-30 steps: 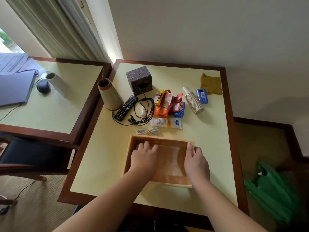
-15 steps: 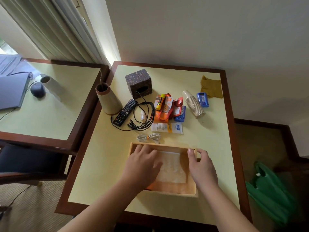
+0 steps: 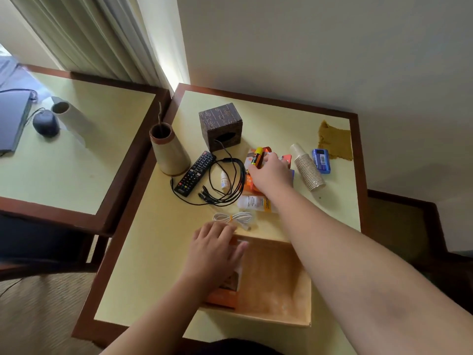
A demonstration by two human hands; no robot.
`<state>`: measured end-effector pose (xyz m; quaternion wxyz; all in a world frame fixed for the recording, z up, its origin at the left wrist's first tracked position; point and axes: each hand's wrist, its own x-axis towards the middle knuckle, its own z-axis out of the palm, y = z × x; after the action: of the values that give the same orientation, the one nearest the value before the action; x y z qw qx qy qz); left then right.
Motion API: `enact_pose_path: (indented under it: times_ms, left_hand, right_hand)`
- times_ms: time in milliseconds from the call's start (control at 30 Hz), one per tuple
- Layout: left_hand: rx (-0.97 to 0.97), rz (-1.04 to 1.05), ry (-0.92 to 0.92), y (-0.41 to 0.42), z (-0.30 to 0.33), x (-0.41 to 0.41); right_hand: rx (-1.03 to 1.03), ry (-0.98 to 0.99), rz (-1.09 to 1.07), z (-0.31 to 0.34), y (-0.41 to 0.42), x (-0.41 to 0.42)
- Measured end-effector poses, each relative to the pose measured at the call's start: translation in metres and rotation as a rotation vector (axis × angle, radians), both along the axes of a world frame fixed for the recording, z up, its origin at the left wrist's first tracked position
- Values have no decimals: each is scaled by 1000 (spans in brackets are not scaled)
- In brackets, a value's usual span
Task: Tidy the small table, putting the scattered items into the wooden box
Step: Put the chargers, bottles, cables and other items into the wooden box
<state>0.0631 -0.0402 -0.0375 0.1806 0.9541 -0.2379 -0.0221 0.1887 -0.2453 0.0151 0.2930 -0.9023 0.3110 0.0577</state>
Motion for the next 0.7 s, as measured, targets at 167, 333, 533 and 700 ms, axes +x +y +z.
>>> enact_pose_path:
  times_ms: [167,333,533,700]
  left_hand:
    - [-5,-16,-1,2,1,-1]
    - [8,-4,23,2,2,1]
    - [-14,8,-1,1,0,-1]
    - [-29,28,19,0,0,-1]
  right_hand:
    - [-72,113,-19,-25,2,27]
    - [-92,100,-28,-31,-8,13]
    - [-69,60,-58,-40,-34,-39]
    - [-89,117,-71,-45,-58,-78]
